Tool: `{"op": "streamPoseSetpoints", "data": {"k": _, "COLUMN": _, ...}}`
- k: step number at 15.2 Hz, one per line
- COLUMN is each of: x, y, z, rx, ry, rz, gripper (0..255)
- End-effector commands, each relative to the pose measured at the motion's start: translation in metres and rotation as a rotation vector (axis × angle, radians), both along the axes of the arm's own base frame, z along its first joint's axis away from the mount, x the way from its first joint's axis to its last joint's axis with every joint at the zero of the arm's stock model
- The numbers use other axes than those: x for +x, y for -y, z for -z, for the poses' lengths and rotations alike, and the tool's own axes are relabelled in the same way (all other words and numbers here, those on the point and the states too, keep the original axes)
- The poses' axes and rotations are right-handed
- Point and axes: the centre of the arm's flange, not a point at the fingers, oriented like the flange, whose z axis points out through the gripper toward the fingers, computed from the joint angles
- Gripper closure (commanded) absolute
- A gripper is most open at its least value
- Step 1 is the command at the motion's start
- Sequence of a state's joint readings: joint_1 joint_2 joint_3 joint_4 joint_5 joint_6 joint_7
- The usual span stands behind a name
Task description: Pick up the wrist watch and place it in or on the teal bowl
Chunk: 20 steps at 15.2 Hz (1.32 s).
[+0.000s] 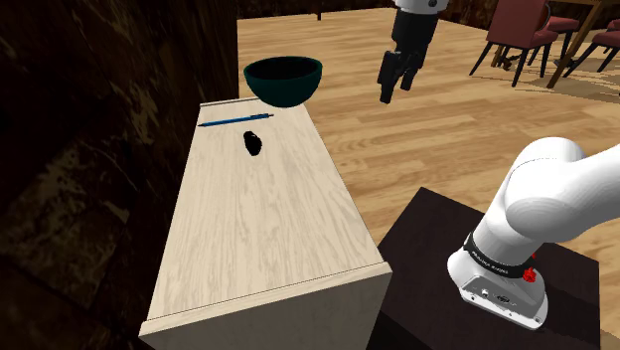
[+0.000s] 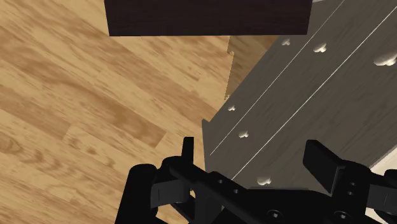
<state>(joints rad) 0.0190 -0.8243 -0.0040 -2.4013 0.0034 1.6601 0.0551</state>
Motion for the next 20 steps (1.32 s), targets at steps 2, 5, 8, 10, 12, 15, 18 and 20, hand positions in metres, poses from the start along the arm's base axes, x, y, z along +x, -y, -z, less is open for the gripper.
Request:
{"op": "streamPoseSetpoints", "data": {"k": 2, "x": 0.005, "y": -0.012, "z": 0.000, "rx": 0.003, "ry": 0.000, "rz": 0.004, "gripper": 0}}
{"op": "streamPoseSetpoints", "data": {"k": 5, "x": 0.021, "y": -0.046, "z": 0.001, "rx": 0.013, "ry": 0.001, "rz": 0.015, "gripper": 0}}
{"op": "streamPoseSetpoints", "data": {"k": 8, "x": 0.038, "y": -0.081, "z": 0.001, "rx": 0.022, "ry": 0.002, "rz": 0.027, "gripper": 0}}
{"op": "streamPoseSetpoints", "data": {"k": 10, "x": 0.049, "y": -0.104, "z": 0.001, "rx": 0.029, "ry": 0.003, "rz": 0.034, "gripper": 0}}
{"op": "streamPoseSetpoints", "data": {"k": 12, "x": 0.061, "y": -0.127, "z": 0.001, "rx": 0.035, "ry": 0.004, "rz": 0.042, "gripper": 0}}
{"op": "streamPoseSetpoints", "data": {"k": 15, "x": 0.078, "y": -0.161, "z": 0.001, "rx": 0.045, "ry": 0.004, "rz": 0.053, "gripper": 0}}
{"op": "streamPoseSetpoints", "data": {"k": 18, "x": 0.096, "y": -0.195, "z": 0.000, "rx": 0.054, "ry": 0.005, "rz": 0.064, "gripper": 0}}
{"op": "streamPoseSetpoints", "data": {"k": 20, "x": 0.108, "y": -0.217, "z": -0.001, "rx": 0.061, "ry": 0.006, "rz": 0.072, "gripper": 0}}
